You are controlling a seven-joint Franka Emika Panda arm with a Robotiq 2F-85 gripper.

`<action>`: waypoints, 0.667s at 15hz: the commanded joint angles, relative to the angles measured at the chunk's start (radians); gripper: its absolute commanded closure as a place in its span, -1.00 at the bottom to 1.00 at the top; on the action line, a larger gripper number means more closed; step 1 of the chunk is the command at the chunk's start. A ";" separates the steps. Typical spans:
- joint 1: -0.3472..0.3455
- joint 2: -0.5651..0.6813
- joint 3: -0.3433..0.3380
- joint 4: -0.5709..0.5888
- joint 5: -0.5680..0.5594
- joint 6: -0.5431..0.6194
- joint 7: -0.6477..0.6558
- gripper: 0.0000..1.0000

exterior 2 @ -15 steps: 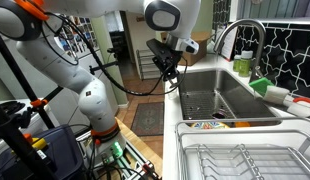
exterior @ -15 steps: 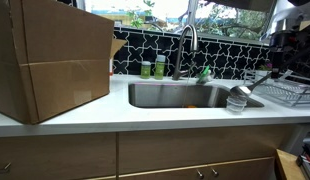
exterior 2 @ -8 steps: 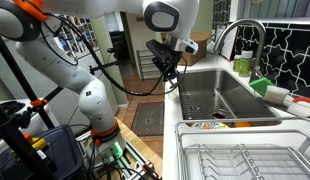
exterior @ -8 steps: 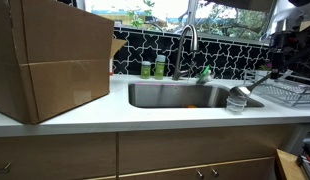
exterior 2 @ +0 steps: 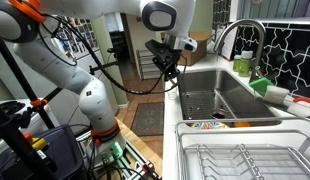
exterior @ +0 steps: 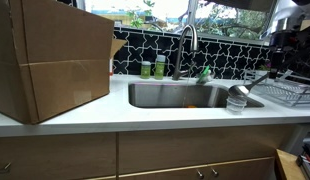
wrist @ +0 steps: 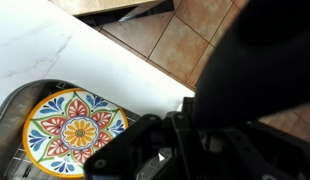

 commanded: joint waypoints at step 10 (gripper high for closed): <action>0.013 -0.045 -0.040 -0.001 0.030 -0.006 0.001 0.96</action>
